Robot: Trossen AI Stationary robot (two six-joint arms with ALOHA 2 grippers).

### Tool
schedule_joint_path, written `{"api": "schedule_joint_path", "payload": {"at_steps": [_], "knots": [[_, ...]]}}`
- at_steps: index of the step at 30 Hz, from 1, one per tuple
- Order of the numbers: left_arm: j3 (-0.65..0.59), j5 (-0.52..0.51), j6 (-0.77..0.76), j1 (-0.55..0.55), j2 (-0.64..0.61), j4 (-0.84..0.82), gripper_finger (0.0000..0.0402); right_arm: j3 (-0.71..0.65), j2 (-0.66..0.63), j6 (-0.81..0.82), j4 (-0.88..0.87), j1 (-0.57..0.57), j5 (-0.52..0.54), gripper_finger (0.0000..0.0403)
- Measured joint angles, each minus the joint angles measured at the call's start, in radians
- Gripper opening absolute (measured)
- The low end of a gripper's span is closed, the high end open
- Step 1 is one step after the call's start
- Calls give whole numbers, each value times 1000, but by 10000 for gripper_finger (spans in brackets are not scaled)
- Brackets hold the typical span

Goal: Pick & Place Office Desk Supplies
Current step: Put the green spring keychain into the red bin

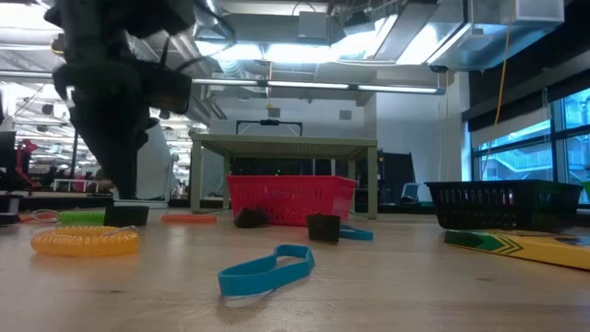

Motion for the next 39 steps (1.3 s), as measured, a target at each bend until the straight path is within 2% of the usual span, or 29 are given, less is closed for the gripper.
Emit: {"api": "schedule_joint_path", "payload": {"at_steps": [8, 11, 16, 22, 31, 39], "knots": [[53, 2, 67, 72, 13, -153, 153, 6, 1, -104, -1, -89, -55, 145], [56, 34, 115, 77, 13, -207, 153, 5, 4, -127, 0, -107, -82, 145], [56, 18, 140, 76, 13, -335, 153, 5, 4, -153, 1, -122, -89, 145], [56, -37, 157, 66, 31, -317, 153, 5, 4, -158, 1, -131, -89, 145], [55, -31, 210, 56, 146, -263, 153, 5, 4, -159, 5, -131, -101, 145], [57, -16, 225, 57, 166, -244, 153, 4, 4, -159, 16, -131, -116, 145]]}}
